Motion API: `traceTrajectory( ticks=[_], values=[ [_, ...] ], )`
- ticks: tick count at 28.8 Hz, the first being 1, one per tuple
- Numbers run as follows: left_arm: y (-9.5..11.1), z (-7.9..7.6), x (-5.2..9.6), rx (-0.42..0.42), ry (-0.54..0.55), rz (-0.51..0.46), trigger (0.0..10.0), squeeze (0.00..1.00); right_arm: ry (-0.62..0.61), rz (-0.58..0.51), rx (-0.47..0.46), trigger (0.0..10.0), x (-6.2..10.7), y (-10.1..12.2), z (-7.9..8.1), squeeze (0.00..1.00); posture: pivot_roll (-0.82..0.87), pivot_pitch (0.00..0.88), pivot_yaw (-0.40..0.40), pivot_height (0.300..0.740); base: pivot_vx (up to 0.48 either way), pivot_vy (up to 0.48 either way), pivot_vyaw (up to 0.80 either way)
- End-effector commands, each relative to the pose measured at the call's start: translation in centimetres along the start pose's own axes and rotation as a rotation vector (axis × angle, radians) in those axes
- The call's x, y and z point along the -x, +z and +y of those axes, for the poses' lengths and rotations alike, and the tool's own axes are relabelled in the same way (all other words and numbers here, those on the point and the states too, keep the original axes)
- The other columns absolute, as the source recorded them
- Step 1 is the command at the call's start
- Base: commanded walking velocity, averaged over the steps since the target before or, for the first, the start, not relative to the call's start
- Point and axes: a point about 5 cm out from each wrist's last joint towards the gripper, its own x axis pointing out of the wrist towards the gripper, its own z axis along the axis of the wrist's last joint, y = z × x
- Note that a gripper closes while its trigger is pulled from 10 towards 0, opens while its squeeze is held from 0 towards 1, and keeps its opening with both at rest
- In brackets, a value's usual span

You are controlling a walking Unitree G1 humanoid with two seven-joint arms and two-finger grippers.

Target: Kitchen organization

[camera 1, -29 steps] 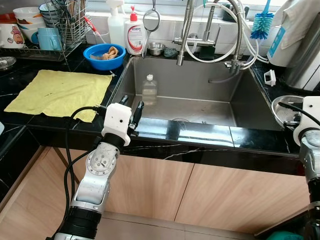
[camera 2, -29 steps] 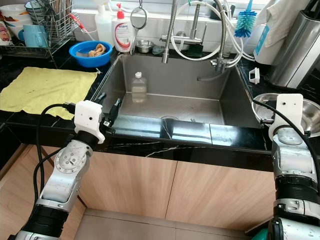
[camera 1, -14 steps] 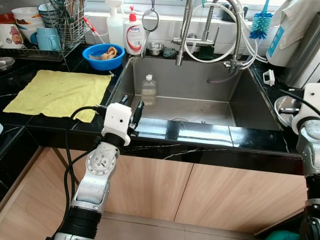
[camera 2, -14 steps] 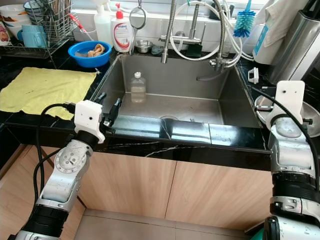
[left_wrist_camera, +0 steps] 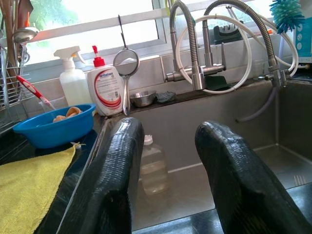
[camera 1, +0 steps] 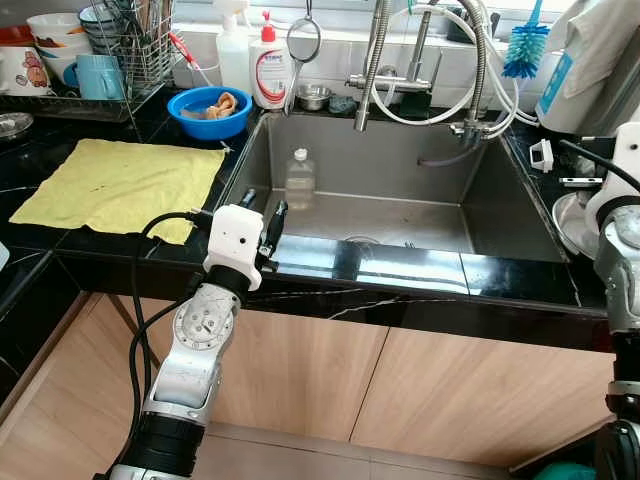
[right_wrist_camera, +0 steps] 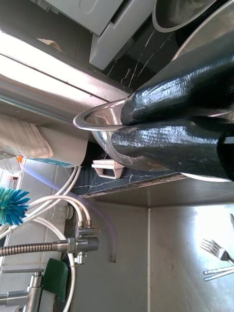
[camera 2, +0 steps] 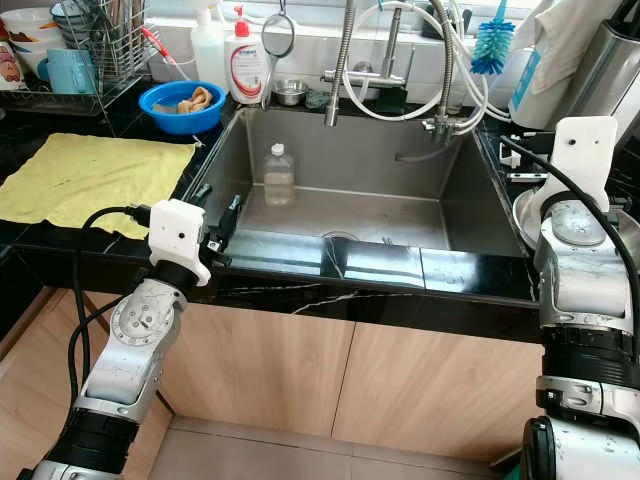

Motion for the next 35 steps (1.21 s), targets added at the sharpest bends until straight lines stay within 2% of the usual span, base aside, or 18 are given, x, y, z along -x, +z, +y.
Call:
traceTrajectory(
  ticks=[1,2,3,4,5,7,8,13,19,24,32,35],
  values=[
    [0.3,-0.1,-0.3,-0.009,-0.007,-0.003,10.0,0.00,-0.012,-0.026,0.001,0.0,0.1,0.9,-0.2,0.00,0.05,0.000,-0.025,0.740,0.000,0.000,0.00],
    [0.3,0.0,-0.3,-0.009,0.000,-0.003,10.0,0.00,0.096,-0.106,-0.015,10.0,-0.1,2.1,1.8,0.00,0.05,0.000,-0.032,0.740,0.000,0.000,0.00],
    [0.3,0.1,-0.3,-0.009,0.008,-0.004,10.0,0.00,0.268,-0.235,-0.026,10.0,0.0,3.7,5.0,0.00,0.05,0.000,-0.036,0.740,0.000,0.000,0.00],
    [0.3,0.1,-0.3,-0.009,0.008,-0.004,10.0,0.00,0.268,-0.235,-0.026,10.0,0.0,3.7,5.0,0.00,0.05,0.000,-0.036,0.740,0.000,0.000,0.00],
    [0.3,0.1,-0.3,-0.009,0.011,-0.005,10.0,0.00,0.326,-0.259,-0.017,10.0,0.0,3.6,6.3,0.00,0.06,0.000,-0.037,0.740,0.000,0.000,0.00],
    [0.3,0.1,-0.3,-0.009,0.011,-0.005,10.0,0.00,0.326,-0.259,-0.017,10.0,0.0,3.6,6.3,0.00,0.06,0.000,-0.037,0.740,0.000,0.000,0.00],
    [0.3,0.1,-0.2,-0.010,0.016,-0.006,10.0,0.00,0.382,-0.248,-0.056,10.0,0.1,3.0,7.2,0.00,0.07,0.000,-0.040,0.740,0.000,0.000,0.00],
    [0.2,0.5,-0.1,-0.017,0.028,-0.002,10.0,0.00,0.482,-0.242,-0.061,10.0,0.5,2.2,8.9,0.00,0.07,0.000,-0.042,0.740,0.000,0.000,0.00],
    [0.3,0.2,-0.1,-0.013,0.022,-0.004,10.0,0.00,0.594,-0.139,-0.116,10.0,0.5,-0.4,10.7,0.00,0.07,0.000,-0.043,0.740,0.000,0.000,0.00],
    [0.3,0.2,-0.1,-0.014,0.022,-0.003,10.0,0.00,0.605,-0.101,-0.163,10.0,0.0,-2.4,11.2,0.00,0.07,0.000,-0.043,0.740,0.000,0.000,0.00],
    [0.3,0.2,-0.1,-0.015,0.022,-0.003,10.0,0.00,0.602,-0.094,-0.169,10.0,-0.2,-2.8,11.1,0.00,0.07,0.000,-0.043,0.740,0.000,0.000,0.00],
    [0.3,0.2,0.0,-0.017,0.017,-0.002,10.0,0.00,0.515,-0.016,-0.174,10.0,-0.6,-5.2,10.5,0.00,0.08,0.000,-0.041,0.740,0.000,0.000,0.00]
  ],
)
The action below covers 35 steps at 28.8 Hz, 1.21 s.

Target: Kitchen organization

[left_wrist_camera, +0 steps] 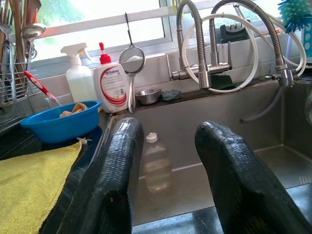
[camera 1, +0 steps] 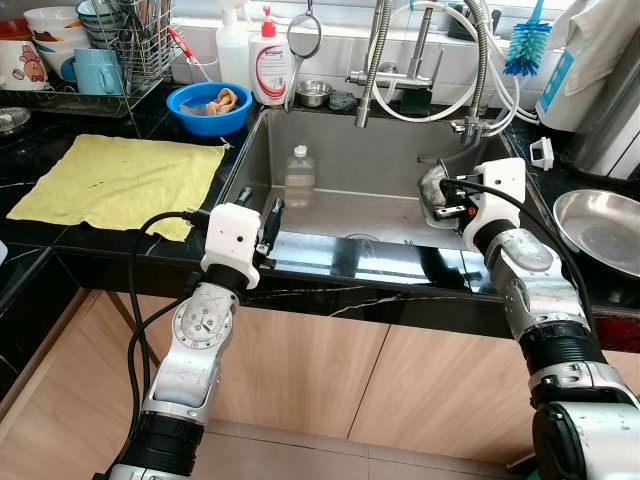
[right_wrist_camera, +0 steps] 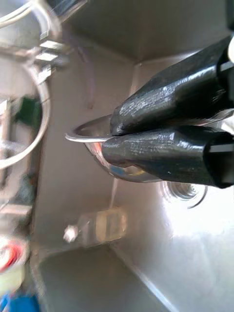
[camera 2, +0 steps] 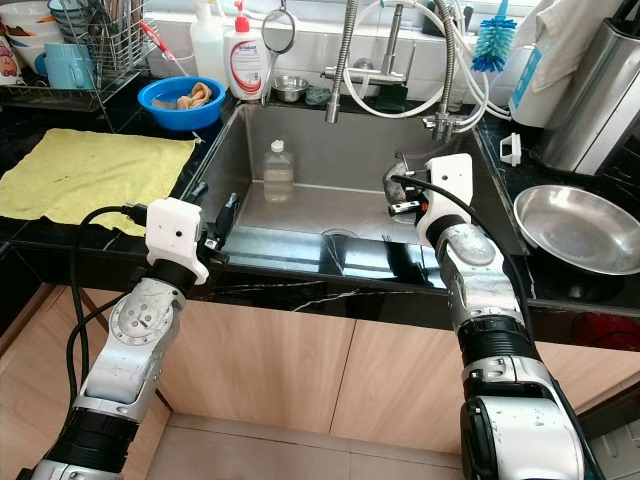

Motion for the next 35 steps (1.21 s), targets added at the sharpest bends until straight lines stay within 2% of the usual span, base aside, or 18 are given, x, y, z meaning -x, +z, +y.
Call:
traceTrajectory(
  ticks=[1,3,4,5,6,17,18,19,20,24,25,30,31,33,34,35],
  values=[
    [0.3,0.0,0.0,-0.016,-0.008,-0.001,10.0,0.00,-0.080,0.020,-0.014,10.0,0.2,-0.5,-1.2,0.00,0.08,0.000,-0.041,0.740,0.000,0.000,0.00],
    [0.3,0.0,0.1,-0.017,-0.010,-0.001,10.0,0.00,-0.102,0.022,-0.034,10.0,0.2,-0.6,-1.4,0.00,0.09,0.000,-0.037,0.740,0.000,0.000,0.00],
    [0.3,0.0,0.0,-0.018,-0.012,-0.002,10.0,0.00,-0.116,0.024,-0.045,10.0,0.2,-0.7,-1.5,0.16,0.09,0.000,-0.037,0.740,0.000,0.000,0.00],
    [0.3,0.0,0.0,-0.018,-0.014,-0.002,10.0,0.00,-0.121,0.025,-0.047,10.0,0.3,-0.8,-1.5,0.90,0.09,0.000,-0.030,0.740,0.000,0.000,0.00],
    [0.3,0.0,0.1,-0.019,-0.017,-0.002,10.0,0.00,-0.120,0.024,-0.050,10.0,0.3,-0.9,-1.5,1.00,0.09,0.000,-0.030,0.740,0.000,0.000,0.00],
    [0.4,-0.2,0.1,-0.017,-0.031,-0.005,10.0,0.00,-0.146,-0.007,-0.048,10.0,0.2,-0.7,-1.5,1.00,0.09,0.000,-0.024,0.740,0.000,0.000,0.00],
    [0.4,-0.2,0.1,-0.017,-0.031,-0.006,10.0,0.00,-0.151,-0.030,-0.045,10.0,0.2,-0.3,-1.4,0.60,0.09,0.000,-0.024,0.740,0.000,0.000,0.00],
    [0.4,-0.2,0.1,-0.017,-0.031,-0.006,10.0,0.00,-0.151,-0.030,-0.045,10.0,0.2,-0.3,-1.4,0.60,0.09,0.000,-0.024,0.740,0.000,0.000,0.00],
    [0.4,-0.2,0.0,-0.018,-0.031,-0.006,10.0,0.00,-0.152,-0.047,-0.038,10.0,0.2,0.0,-1.4,0.00,0.09,0.000,-0.024,0.740,0.000,0.000,0.00],
    [0.4,-0.2,0.0,-0.018,-0.031,-0.007,10.0,0.00,-0.179,-0.100,-0.015,10.0,0.4,1.1,-1.5,0.00,0.09,0.000,-0.025,0.740,0.000,0.000,0.00],
    [0.5,-0.1,-0.1,-0.018,-0.031,-0.007,10.0,0.00,-0.210,-0.113,0.020,10.0,0.7,1.6,-1.8,0.00,0.08,0.000,-0.025,0.740,0.000,0.000,0.00],
    [0.3,-0.1,0.0,-0.017,-0.031,0.000,10.0,0.00,-0.288,-0.073,0.109,10.0,1.5,2.1,-3.1,0.00,0.07,0.000,-0.021,0.740,0.000,0.000,0.00],
    [0.3,-0.1,0.0,-0.015,-0.032,0.001,10.0,0.00,-0.325,-0.073,0.132,10.0,1.9,2.5,-3.7,0.00,0.07,0.000,-0.019,0.740,0.000,0.000,0.00],
    [0.3,-0.1,0.0,-0.014,-0.033,0.002,10.0,0.00,-0.348,-0.062,0.128,10.0,2.2,2.6,-4.1,0.00,0.07,0.000,-0.017,0.740,0.000,0.000,0.00],
    [0.3,-0.2,-0.1,-0.013,-0.034,0.002,10.0,0.00,-0.376,-0.043,0.132,10.0,2.4,2.6,-4.6,0.57,0.06,0.000,-0.015,0.740,0.000,0.000,0.00],
    [0.3,-0.2,-0.1,-0.013,-0.034,0.002,10.0,0.00,-0.382,-0.039,0.134,10.0,2.4,2.6,-4.7,0.57,0.06,0.000,-0.015,0.740,0.000,0.000,0.00]
  ],
)
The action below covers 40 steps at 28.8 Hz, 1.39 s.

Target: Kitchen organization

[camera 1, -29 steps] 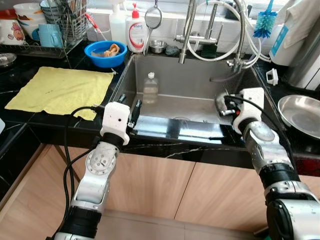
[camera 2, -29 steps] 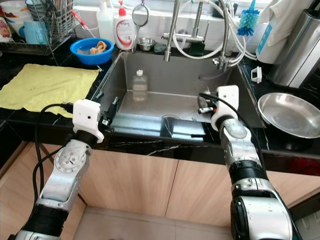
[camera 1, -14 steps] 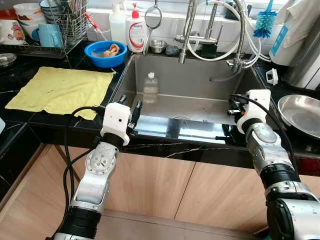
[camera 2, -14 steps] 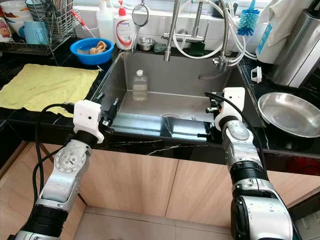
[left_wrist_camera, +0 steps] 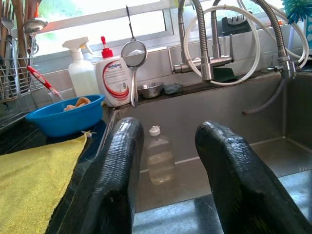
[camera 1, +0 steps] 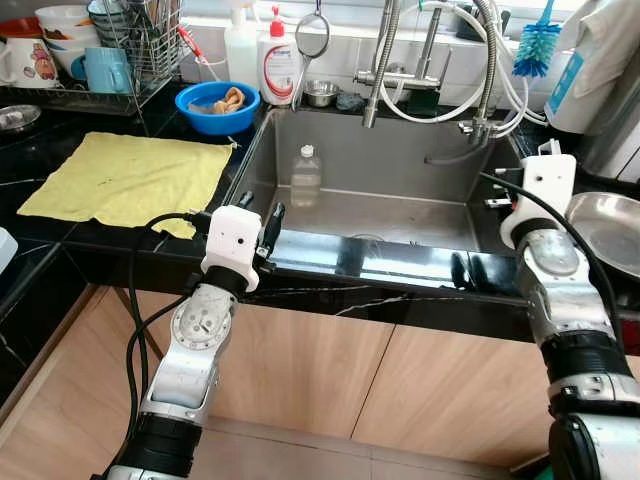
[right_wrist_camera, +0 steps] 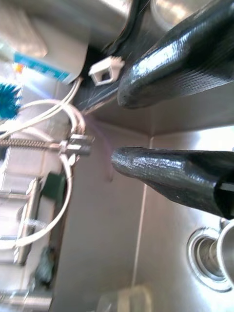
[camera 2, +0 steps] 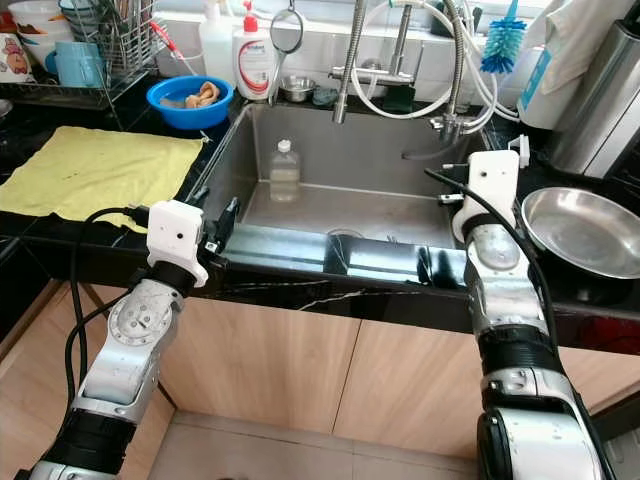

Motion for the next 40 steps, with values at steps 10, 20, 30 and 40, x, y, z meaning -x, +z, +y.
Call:
traceTrajectory(
  ticks=[10,20,30,40],
  values=[
    [0.6,-0.2,-0.3,-0.008,-0.022,-0.015,10.0,0.00,-0.154,0.155,0.107,10.0,0.5,-1.2,-2.9,1.00,0.06,0.000,-0.010,0.740,0.000,0.000,0.00],
    [0.6,-0.1,-0.2,-0.010,-0.023,-0.010,10.0,0.00,-0.171,0.164,0.181,10.0,0.5,-1.0,-2.9,0.00,0.07,0.000,-0.010,0.740,0.000,0.000,0.00],
    [0.5,0.0,-0.2,-0.012,-0.027,-0.007,10.0,0.00,-0.252,0.215,0.158,10.0,0.7,-2.0,-4.4,0.00,0.07,0.000,-0.007,0.740,0.000,0.000,0.00],
    [0.6,0.0,-0.2,-0.014,-0.032,-0.009,10.0,0.00,-0.227,0.254,-0.023,10.0,0.6,-3.0,-3.8,0.00,0.07,0.000,-0.005,0.740,0.000,0.000,0.00]
  ],
)
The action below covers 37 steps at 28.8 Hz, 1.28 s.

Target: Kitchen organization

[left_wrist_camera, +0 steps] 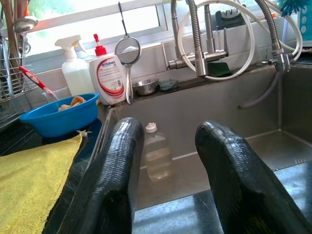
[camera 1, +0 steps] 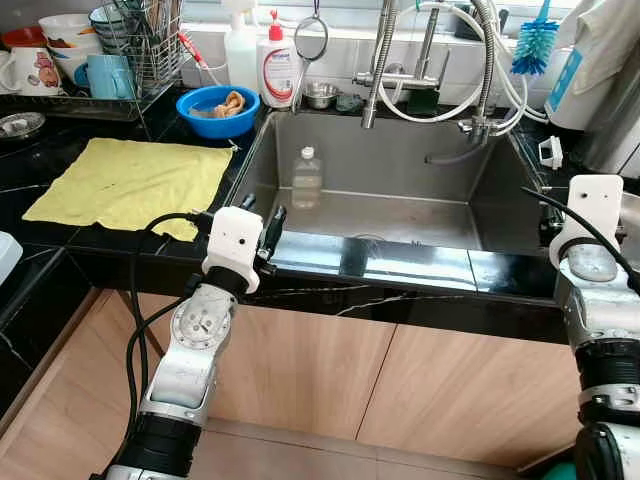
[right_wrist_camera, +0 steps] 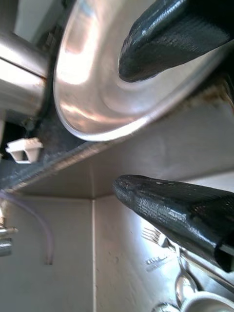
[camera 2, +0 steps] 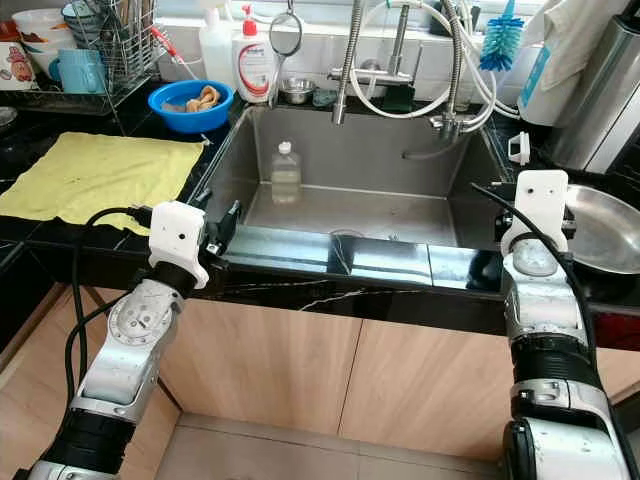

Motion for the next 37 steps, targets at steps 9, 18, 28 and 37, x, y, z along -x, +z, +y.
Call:
traceTrajectory(
  ticks=[9,18,28,37],
  values=[
    [0.8,0.0,-0.2,-0.014,-0.019,-0.030,10.0,0.00,-0.015,0.027,-0.050,10.0,-0.3,-0.2,-0.4,0.00,0.07,0.000,-0.002,0.740,0.000,0.000,0.00],
    [0.8,-0.1,-0.3,-0.016,-0.028,-0.033,10.0,0.00,-0.013,0.026,-0.092,0.0,-0.4,-0.1,-0.2,0.00,0.08,0.000,0.003,0.740,0.000,0.000,0.00],
    [1.0,0.1,-0.6,-0.024,-0.047,-0.040,10.0,0.00,0.014,0.021,-0.164,0.0,-0.7,0.5,0.1,0.00,0.08,0.000,0.014,0.740,0.000,0.000,0.00],
    [1.1,0.2,-0.8,-0.031,-0.057,-0.043,10.0,0.00,0.020,0.012,-0.218,0.0,-0.8,0.9,0.1,0.00,0.08,0.000,0.021,0.740,0.000,0.000,0.00]
  ],
)
